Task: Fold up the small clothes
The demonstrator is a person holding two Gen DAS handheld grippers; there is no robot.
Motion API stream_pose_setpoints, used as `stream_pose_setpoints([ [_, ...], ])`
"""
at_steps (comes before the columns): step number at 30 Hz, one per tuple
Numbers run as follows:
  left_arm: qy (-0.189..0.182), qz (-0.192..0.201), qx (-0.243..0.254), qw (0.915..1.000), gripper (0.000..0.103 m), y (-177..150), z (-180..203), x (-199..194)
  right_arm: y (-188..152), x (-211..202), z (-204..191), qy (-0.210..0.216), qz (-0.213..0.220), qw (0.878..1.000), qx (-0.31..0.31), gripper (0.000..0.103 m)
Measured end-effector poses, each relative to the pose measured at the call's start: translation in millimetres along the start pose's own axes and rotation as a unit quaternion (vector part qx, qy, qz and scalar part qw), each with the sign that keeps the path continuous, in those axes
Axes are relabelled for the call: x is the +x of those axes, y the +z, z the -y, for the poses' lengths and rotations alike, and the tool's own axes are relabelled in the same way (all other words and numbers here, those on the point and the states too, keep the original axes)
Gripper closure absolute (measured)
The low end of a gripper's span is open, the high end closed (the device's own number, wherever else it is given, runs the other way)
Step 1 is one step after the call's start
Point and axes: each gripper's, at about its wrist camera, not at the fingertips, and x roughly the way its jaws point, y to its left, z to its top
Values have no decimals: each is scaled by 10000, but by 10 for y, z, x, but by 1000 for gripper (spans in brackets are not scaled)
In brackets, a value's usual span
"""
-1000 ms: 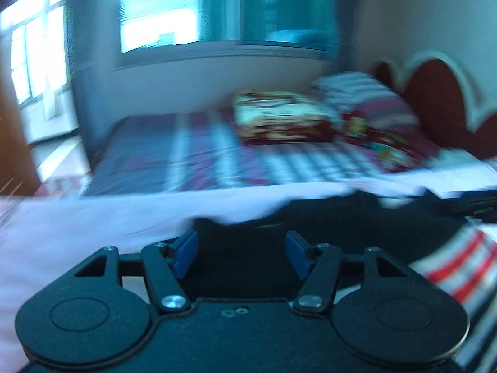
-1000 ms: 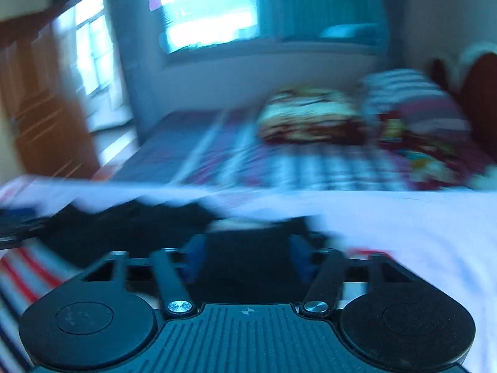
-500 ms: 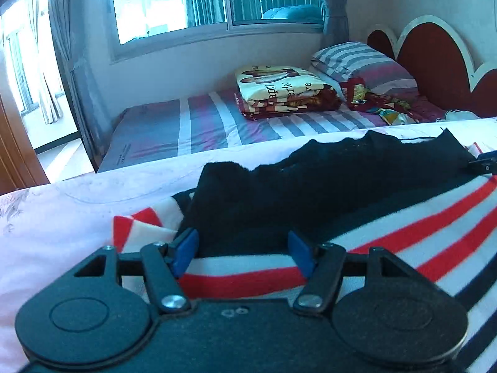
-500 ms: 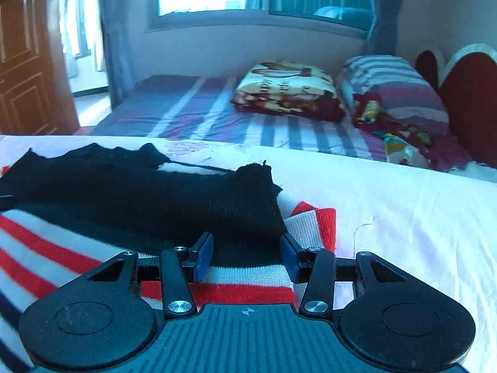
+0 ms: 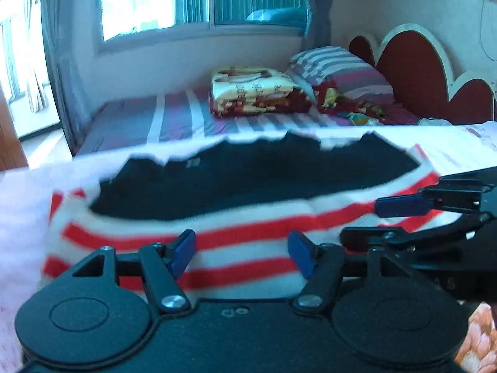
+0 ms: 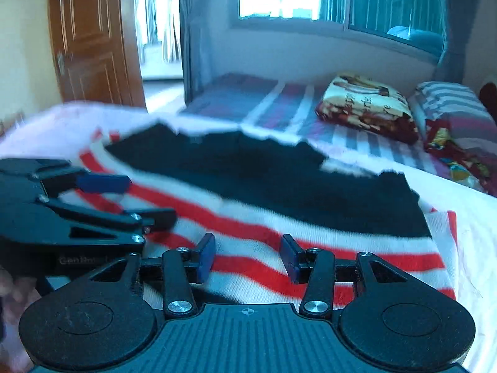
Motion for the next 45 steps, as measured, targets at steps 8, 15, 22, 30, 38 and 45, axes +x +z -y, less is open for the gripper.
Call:
stream_pose_setpoints([
  [8, 631, 134, -426, 9970, 38, -445, -872, -395, -480, -383, 818, -1266, -191, 9900, 592, 54],
  [15, 469, 349, -196, 9981, 39, -350, -502, -613, -518, -793, 779, -1166, 246, 9888, 897, 53],
  [22, 378, 170, -260, 9988, 36, -586, -358, -656, -690, -880, 957, -1032, -233, 9793, 1724, 54],
  [30, 355, 97, -268, 9990, 36, -661, -473, -784, -935, -1182, 962, -731, 141, 9758, 2057, 87],
  [38, 362, 52, -161, 9992, 36, -685, -504, -786, -1090, -1228, 965, -627, -179, 9802, 1868, 98],
  [45, 170, 219, -339, 9990, 37, -575, -370, -934, -797, -1287, 695, -1188, 406, 9808, 1494, 85],
])
